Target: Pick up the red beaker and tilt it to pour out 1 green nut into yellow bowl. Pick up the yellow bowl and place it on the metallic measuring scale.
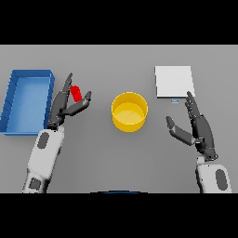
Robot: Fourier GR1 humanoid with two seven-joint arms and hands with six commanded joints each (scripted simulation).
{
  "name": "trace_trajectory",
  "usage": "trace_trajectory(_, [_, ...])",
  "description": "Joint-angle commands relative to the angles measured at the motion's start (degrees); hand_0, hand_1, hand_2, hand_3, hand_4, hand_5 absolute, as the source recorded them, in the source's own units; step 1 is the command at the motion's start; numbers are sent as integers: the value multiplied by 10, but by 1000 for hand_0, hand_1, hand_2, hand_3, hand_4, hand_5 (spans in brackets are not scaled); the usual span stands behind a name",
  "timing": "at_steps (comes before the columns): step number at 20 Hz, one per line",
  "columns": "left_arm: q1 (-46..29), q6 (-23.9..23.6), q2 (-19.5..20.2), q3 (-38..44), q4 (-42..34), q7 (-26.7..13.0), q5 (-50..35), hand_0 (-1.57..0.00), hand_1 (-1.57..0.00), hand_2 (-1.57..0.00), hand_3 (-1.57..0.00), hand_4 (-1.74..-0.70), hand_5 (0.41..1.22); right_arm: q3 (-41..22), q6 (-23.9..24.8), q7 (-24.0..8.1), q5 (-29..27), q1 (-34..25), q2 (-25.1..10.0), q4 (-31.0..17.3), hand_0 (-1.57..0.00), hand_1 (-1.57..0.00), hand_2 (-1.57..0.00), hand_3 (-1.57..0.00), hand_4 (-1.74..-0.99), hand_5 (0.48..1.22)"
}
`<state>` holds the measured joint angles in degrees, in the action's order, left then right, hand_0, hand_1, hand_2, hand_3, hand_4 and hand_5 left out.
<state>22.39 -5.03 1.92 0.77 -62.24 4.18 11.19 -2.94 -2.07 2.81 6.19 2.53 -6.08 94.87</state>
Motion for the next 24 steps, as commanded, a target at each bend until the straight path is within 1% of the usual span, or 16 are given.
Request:
trace_trajectory(1, [12, -1, -1, 3, 16, 6, -1, 1, 1, 1, 1, -1245, 660, 7, -2, -3, -6, -2, -5, -2, 1, 1, 1, 1, -1299, 639])
trace_trajectory(3, [17, 5, -6, 8, 37, 30, -8, 1, 1, 1, 1, -1270, 675, 8, 0, -3, -5, -3, -3, -9, 1, 1, 1, 1, -1301, 644])
trace_trajectory(4, [26, 4, -8, 14, 53, 43, -10, 1, 1, 1, 1, -1290, 686, 7, -1, 5, -4, -2, -3, -11, 1, 1, 1, 1, -1300, 646])
trace_trajectory(6, [32, -4, -16, 20, 62, 57, -15, 1, 1, -1, 1, -1331, 709, 7, -5, 4, -9, 3, -4, -5, 1, 1, 1, 1, -1303, 646])
trace_trajectory(7, [34, -7, -18, 25, 72, 60, -18, 1, -6, -50, -30, -1347, 726, 6, -2, 9, -4, 3, -3, -6, 1, 1, 1, 1, -1301, 647])
trace_trajectory(9, [49, -18, -26, 35, 88, 67, -24, -338, -306, -322, -239, -1385, 765, 7, -1, -2, -6, 1, -2, -6, 1, 1, 1, 1, -1294, 645])
trace_trajectory(10, [56, -20, -27, 45, 97, 72, -32, -585, -556, -551, -416, -1416, 786, 10, 0, 0, -5, 3, -5, -8, 1, 1, 1, 1, -1292, 645])
trace_trajectory(12, [71, -24, -30, 55, 115, 81, -38, -940, -921, -918, -832, -1425, 943, 8, 1, -6, -7, -4, 0, -7, 1, 1, 1, 1, -1290, 646])
trace_trajectory(13, [70, -28, -34, 56, 121, 88, -37, -1066, -1051, -1049, -980, -1483, 998, 10, 2, 2, -7, 3, -3, -1, 1, 1, 1, 1, -1291, 647])
trace_trajectory(14, [71, -33, -33, 53, 119, 85, -33, -1167, -1155, -1153, -1081, -1529, 1043, 7, 0, 4, -6, 8, -2, 1, 1, 1, 1, 1, -1291, 649])
trace_trajectory(17, [69, -32, -30, 41, 118, 97, -34, -1364, -1358, -1357, -1176, -1621, 1130, 9, -1, 0, -5, -2, -5, -12, 1, 1, 1, 1, -1290, 649])
trace_trajectory(18, [72, -34, -33, 37, 119, 84, -34, -1406, -1401, -1400, -1255, -1587, 1148, 8, 0, 7, -5, 2, -3, -8, 1, 1, 1, 1, -1290, 648])
trace_trajectory(19, [68, -35, -33, 31, 120, 99, -30, -1439, -1435, -1434, -1318, -1560, 1163, 5, 0, 11, -1, 5, -3, -6, 1, 1, 1, 1, -1287, 647])
trace_trajectory(20, [73, -36, -30, 27, 117, 96, -27, -1465, -1462, -1462, -1369, -1542, 1174, 5, 1, 8, -1, 3, 1, -13, 1, 1, 1, 1, -1288, 648])
trace_trajectory(21, [64, -35, -29, 21, 107, 100, -25, -1486, -1484, -1483, -1409, -1529, 1184, 3, 1, 15, 0, 6, 1, -10, 1, 1, 1, 1, -1287, 650])
trace_trajectory(24, [72, -33, -25, 22, 85, 85, -20, -1528, -1526, -1526, -1488, -1507, 1202, 6, 1, 12, -2, 3, -2, -5, 1, 1, 1, 1, -1292, 655])
